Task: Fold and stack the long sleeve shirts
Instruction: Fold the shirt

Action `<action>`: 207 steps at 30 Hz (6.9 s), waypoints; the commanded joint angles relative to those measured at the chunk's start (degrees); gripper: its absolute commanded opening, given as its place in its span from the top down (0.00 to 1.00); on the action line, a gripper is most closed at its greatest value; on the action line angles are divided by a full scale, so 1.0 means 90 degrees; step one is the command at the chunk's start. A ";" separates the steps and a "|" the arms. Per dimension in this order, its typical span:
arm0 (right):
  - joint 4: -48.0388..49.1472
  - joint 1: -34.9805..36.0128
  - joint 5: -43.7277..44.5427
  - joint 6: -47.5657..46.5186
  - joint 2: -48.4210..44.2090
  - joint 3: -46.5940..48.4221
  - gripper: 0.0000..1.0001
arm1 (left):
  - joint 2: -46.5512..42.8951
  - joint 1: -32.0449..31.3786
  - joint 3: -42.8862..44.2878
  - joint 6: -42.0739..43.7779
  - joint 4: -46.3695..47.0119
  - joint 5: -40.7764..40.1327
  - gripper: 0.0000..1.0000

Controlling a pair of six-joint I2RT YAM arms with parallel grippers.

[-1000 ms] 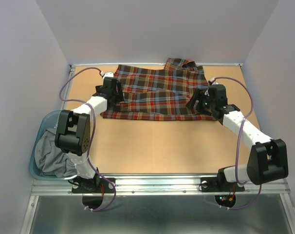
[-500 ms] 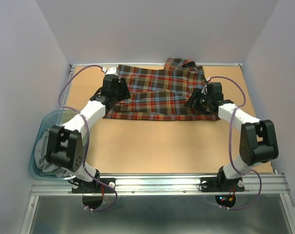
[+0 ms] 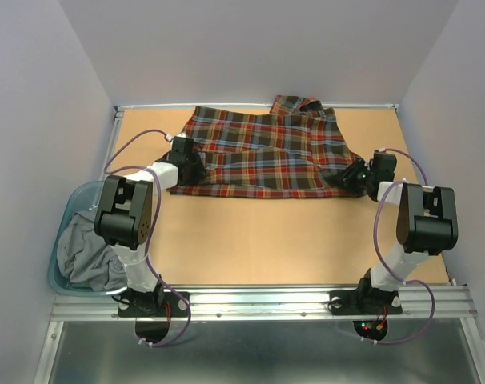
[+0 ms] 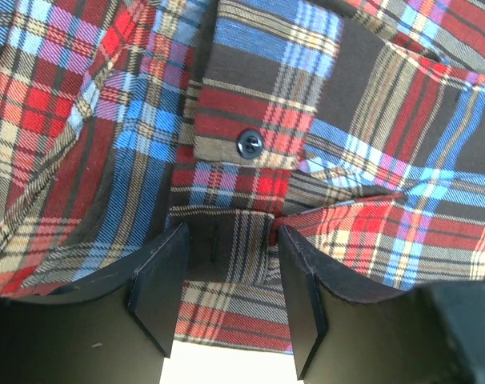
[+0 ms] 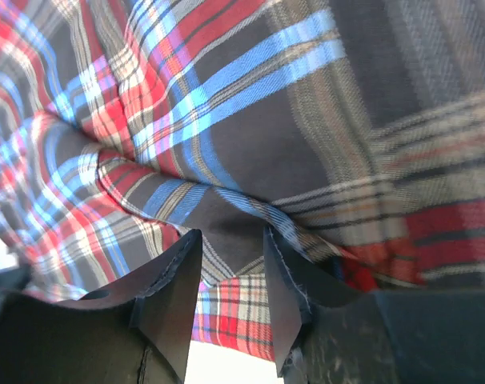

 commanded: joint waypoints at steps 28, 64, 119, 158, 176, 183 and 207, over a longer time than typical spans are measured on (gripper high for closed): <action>0.3287 0.3730 -0.1292 0.1419 0.0878 0.1151 0.45 | -0.1311 0.0037 -0.1239 -0.0510 0.0691 0.0307 0.56; 0.3747 0.0920 -0.1683 0.1253 0.0919 -0.1718 0.74 | -0.0597 0.0809 -0.1346 -0.0764 0.0193 0.0659 0.65; -0.2502 0.1553 0.2701 -0.1873 0.0167 0.0753 0.40 | 0.0370 -0.0598 0.0530 0.0252 -0.1534 -0.1050 0.25; 0.3620 0.1709 -0.1703 0.2064 -0.0225 -0.1385 0.89 | 0.0760 -0.2199 0.1085 0.0115 -0.0119 0.1441 0.54; 0.3796 -0.1102 -0.1576 0.1829 -0.0975 -0.4042 0.89 | 0.0682 -0.1535 -0.0009 -0.0588 0.0047 0.1821 0.58; 0.1590 -0.1290 -0.1634 0.0688 -0.2340 -0.3068 0.89 | 0.0604 -0.1545 0.0108 -0.0491 -0.0021 0.1997 0.57; 0.5299 0.1475 -0.1527 0.1761 0.1435 -0.1005 0.93 | 0.0614 -0.1574 0.0255 -0.0452 -0.0129 0.1851 0.57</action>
